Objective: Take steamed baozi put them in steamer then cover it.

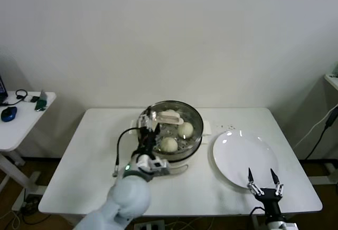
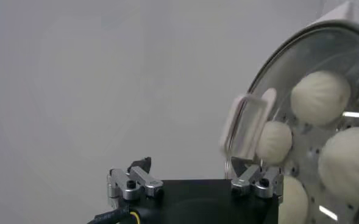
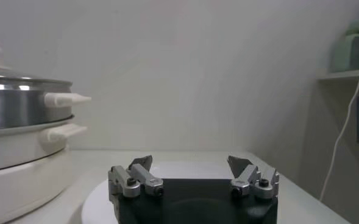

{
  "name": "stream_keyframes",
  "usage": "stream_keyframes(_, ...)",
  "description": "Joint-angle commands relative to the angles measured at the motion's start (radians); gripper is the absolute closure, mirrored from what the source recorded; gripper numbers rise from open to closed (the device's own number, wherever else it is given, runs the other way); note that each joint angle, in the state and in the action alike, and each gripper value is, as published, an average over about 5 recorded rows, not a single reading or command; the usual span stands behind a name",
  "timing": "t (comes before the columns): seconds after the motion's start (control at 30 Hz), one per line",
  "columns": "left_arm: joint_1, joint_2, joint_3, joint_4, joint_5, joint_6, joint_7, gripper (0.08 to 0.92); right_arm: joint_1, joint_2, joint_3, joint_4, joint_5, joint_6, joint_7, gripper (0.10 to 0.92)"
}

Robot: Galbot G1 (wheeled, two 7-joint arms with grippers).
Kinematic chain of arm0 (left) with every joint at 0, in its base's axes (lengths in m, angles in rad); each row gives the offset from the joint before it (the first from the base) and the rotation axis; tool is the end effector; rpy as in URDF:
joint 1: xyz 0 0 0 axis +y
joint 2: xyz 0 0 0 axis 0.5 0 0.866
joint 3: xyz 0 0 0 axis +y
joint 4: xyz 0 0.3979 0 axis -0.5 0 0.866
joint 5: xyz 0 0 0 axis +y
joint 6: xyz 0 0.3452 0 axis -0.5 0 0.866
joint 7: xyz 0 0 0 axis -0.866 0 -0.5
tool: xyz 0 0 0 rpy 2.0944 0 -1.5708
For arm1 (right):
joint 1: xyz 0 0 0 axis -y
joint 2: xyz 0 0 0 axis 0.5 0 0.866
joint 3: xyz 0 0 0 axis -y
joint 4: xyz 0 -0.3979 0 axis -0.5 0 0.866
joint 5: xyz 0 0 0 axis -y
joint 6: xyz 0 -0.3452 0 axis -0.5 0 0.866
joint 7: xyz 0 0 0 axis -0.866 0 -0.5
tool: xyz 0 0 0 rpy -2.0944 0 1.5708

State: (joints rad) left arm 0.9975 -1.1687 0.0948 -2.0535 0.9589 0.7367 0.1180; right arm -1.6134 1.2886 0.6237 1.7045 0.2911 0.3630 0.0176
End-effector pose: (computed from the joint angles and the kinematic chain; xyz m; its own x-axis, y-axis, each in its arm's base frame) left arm 0.2631 -0.0701 -0.2753 -0.9945 0.0749 0.0732 0.0946 0.3432 0.9345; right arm 0.1111 -0.1308 -0.4598 -0.9964 0.0710 0.0456 0.0698 0.9972 -0.0261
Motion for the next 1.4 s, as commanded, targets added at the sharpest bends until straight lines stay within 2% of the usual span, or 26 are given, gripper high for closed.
stream_keyframes(0.03, 0.390, 0.001, -0.479, -0.169, -0.624, -0.473, -0.285, 0.177, 0.002, 0.005, -0.009, 0.000, -0.002, -0.024, 0.015, 0.203)
stream_keyframes(0.17, 0.471, -0.059, -0.675, -0.120, -0.918, -0.602, -0.296, 0.177, 0.005, 0.008, -0.010, -0.005, -0.010, -0.023, 0.019, 0.203)
stream_keyframes(0.3, 0.528, -0.073, -0.802, 0.009, -1.089, -0.750, -0.243, 0.177, 0.008, 0.008, -0.010, -0.011, -0.025, -0.029, 0.020, 0.203)
stream_keyframes(0.47, 0.574, -0.052, -0.822, 0.154, -1.267, -0.872, -0.204, 0.177, 0.009, 0.009, -0.013, -0.017, -0.036, -0.042, 0.016, 0.203)
stream_keyframes(0.67, 0.574, -0.062, -0.754, 0.317, -1.267, -1.012, -0.170, 0.177, 0.007, 0.007, -0.014, -0.020, -0.028, -0.051, 0.004, 0.203)
stream_keyframes(0.87, 0.558, -0.087, -0.728, 0.390, -1.243, -1.051, -0.165, 0.177, 0.006, 0.003, -0.013, -0.016, -0.026, -0.053, 0.000, 0.203)
stream_keyframes(1.4, 0.561, -0.087, -0.726, 0.360, -1.247, -1.034, -0.158, 0.177, 0.004, 0.000, -0.019, -0.003, -0.029, -0.053, -0.002, 0.203)
